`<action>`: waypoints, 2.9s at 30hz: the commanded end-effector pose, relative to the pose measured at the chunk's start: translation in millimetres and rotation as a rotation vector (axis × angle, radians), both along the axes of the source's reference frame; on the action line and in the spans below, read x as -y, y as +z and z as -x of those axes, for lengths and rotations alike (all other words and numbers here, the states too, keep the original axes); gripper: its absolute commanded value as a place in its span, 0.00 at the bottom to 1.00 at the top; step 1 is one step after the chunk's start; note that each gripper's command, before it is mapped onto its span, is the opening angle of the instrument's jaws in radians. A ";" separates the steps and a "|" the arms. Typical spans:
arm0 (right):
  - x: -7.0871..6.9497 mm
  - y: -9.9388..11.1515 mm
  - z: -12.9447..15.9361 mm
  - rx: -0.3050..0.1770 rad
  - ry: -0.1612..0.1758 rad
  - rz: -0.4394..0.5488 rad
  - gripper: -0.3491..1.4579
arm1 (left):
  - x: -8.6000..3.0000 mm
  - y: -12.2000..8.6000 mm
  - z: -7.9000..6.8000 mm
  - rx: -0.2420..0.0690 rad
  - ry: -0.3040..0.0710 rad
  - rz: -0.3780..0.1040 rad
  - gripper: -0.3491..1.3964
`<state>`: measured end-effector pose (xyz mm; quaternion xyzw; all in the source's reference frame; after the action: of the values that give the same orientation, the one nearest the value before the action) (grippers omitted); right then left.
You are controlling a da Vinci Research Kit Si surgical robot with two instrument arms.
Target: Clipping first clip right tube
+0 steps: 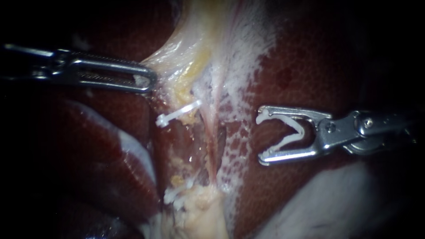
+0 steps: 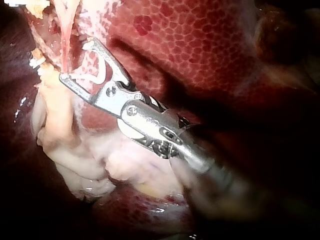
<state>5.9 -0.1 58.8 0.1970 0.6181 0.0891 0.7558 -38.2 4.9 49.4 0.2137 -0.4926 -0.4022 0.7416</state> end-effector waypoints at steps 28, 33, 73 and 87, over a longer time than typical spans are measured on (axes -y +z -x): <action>5.3 5.1 -7.5 0.044 0.027 -0.216 0.52 | -3.5 -3.3 -3.5 -0.017 -0.032 -0.016 0.00; 5.7 6.1 -9.1 0.046 0.021 -0.230 0.52 | -3.3 -4.2 -3.3 -0.015 -0.036 -0.010 0.00; 7.0 4.9 -14.3 -0.041 -0.140 -0.350 0.52 | -3.1 -5.1 -2.5 -0.012 -0.037 -0.007 0.00; 6.7 5.2 -14.3 -0.048 -0.220 -0.405 0.49 | -3.2 -5.0 -2.4 -0.012 -0.037 -0.007 0.00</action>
<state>20.2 -6.8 64.1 0.4132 0.5804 0.1240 0.6907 -35.9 8.1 44.4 0.2048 -0.4903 -0.4188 0.7364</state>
